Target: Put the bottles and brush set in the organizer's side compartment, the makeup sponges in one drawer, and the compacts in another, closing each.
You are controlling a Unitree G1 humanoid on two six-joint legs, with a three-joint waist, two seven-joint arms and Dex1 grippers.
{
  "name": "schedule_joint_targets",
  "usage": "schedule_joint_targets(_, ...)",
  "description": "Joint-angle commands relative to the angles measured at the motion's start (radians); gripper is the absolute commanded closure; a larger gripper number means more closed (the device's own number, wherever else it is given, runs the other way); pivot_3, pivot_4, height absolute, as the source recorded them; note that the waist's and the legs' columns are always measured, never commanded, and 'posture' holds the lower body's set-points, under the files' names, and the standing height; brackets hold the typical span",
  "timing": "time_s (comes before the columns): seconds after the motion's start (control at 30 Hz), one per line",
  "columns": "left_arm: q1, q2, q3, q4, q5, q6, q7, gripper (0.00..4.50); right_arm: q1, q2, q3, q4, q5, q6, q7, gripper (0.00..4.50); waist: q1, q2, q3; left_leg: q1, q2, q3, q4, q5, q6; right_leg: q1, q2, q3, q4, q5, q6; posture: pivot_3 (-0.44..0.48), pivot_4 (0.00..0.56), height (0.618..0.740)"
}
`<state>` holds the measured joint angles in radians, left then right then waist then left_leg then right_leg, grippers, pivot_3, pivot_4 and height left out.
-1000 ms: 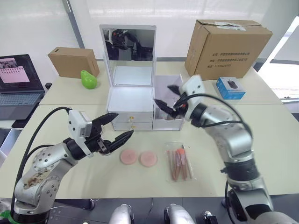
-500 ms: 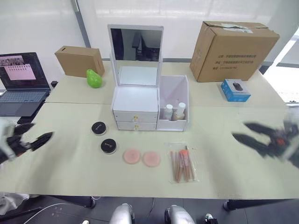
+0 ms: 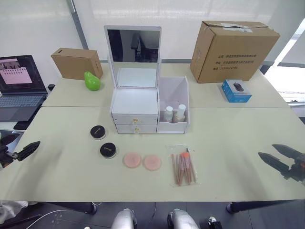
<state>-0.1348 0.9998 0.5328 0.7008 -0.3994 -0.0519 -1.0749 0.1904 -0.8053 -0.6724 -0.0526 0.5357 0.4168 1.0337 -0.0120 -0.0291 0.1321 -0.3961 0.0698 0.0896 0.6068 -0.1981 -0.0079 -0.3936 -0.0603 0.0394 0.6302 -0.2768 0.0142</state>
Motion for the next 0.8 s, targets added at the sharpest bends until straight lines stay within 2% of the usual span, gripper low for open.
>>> schedule_joint_targets(0.03,0.024,-0.027,-0.008,-0.163,-0.035,0.041,-0.012,0.00,-0.018,-0.034,0.026,-0.122,0.056,0.055,0.000,0.73,0.000,0.000,0.000,0.000,0.000,0.000,0.000,0.000,0.000,0.000,0.000,0.000,0.000,0.000,0.000,0.000,0.150,0.740)
schedule_joint_targets(0.17,0.110,-0.126,-0.106,-0.565,-0.103,0.184,0.006,0.00,-0.102,-0.069,0.088,-0.292,0.243,0.276,-0.044,0.73,0.000,0.000,0.000,0.000,0.001,0.000,0.001,0.000,0.000,0.001,0.000,0.001,0.000,0.000,0.000,0.000,0.150,0.740)
schedule_joint_targets(0.27,0.136,-0.207,-0.228,-0.858,-0.160,0.309,0.062,0.00,-0.176,-0.090,0.180,-0.355,0.284,0.363,-0.081,0.73,0.006,0.000,0.000,-0.001,0.001,-0.001,0.002,0.000,0.000,0.003,0.000,0.002,0.000,0.001,0.002,0.000,0.150,0.740)
schedule_joint_targets(0.33,0.138,-0.245,-0.316,-1.000,-0.174,0.372,0.090,0.00,-0.221,-0.098,0.245,-0.361,0.289,0.411,-0.110,0.73,0.008,-0.003,0.000,-0.001,-0.001,-0.002,0.003,0.000,0.000,0.004,0.001,0.002,0.000,0.001,0.002,0.000,0.150,0.740)
schedule_joint_targets(0.43,0.067,-0.360,-0.524,-1.173,-0.193,0.467,0.156,0.00,-0.291,-0.107,0.353,-0.342,0.363,0.582,-0.141,0.73,0.012,-0.002,-0.001,-0.001,-0.002,-0.002,0.003,0.002,0.003,0.004,0.001,0.003,-0.001,0.001,0.003,0.000,0.150,0.740)
schedule_joint_targets(0.57,-0.019,-0.452,-0.653,-1.176,-0.173,0.530,0.184,0.00,-0.373,-0.118,0.443,-0.265,0.388,0.753,-0.181,0.73,0.015,-0.002,-0.001,-0.003,-0.003,-0.004,0.007,0.002,0.004,0.005,0.003,0.004,-0.001,0.002,0.005,0.000,0.150,0.740)
schedule_joint_targets(0.67,-0.103,-0.496,-0.745,-1.082,-0.168,0.532,0.102,0.55,-0.438,-0.111,0.513,-0.166,0.406,0.884,-0.174,0.66,0.014,-0.002,-0.001,-0.002,-0.003,-0.007,0.008,0.002,0.004,0.005,0.005,0.004,0.000,0.002,0.005,0.000,0.150,0.740)
schedule_joint_targets(0.8,-0.202,-0.561,-0.857,-0.930,-0.097,0.482,0.022,1.84,-0.563,-0.051,0.575,0.039,0.371,1.039,-0.227,0.66,0.013,-0.002,-0.001,-0.004,-0.004,-0.008,0.010,0.002,0.004,0.005,0.005,0.004,-0.001,0.002,0.005,0.000,0.150,0.740)
